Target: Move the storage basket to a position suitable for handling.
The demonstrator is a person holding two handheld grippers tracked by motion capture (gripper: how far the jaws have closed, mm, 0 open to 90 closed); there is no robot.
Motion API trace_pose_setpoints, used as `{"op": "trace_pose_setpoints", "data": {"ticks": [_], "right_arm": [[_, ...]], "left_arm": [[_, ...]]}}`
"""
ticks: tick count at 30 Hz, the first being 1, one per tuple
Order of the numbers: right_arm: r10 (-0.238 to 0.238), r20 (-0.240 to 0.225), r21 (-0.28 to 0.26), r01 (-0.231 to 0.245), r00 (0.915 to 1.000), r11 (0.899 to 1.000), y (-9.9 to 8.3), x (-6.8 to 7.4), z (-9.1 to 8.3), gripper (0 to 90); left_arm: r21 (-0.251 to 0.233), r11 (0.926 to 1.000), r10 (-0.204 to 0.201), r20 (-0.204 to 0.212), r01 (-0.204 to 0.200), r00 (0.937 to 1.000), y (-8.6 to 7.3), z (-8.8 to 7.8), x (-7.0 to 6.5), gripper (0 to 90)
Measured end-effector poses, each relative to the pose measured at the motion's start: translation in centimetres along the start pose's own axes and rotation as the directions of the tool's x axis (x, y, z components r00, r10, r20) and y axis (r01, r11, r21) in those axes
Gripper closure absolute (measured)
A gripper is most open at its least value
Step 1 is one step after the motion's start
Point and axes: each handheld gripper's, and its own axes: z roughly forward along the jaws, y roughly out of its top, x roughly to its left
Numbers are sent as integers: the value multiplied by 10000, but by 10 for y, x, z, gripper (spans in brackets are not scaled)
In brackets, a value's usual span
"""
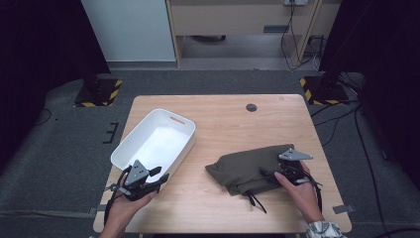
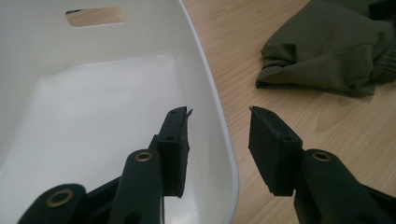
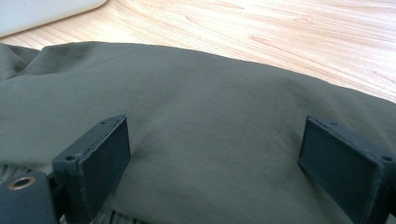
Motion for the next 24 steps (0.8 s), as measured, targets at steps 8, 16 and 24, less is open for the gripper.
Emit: {"op": "trace_pose_setpoints", "data": {"ticks": [8,16,24], "right_arm": [[10,16,2,-10,10000,10000,0,0,1,87],[20,18,9,-20,10000,10000,0,-1,1,86],[20,10,33,-20,10000,10000,0,-1,-1,86]], "left_arm": [[242,9994,245,-321,-237,9992,6,9,1,647],[414,9985,368,86,-371,9993,8,12,-1,811],[278,9984,470,423,-482,9980,4,8,-4,823]]}}
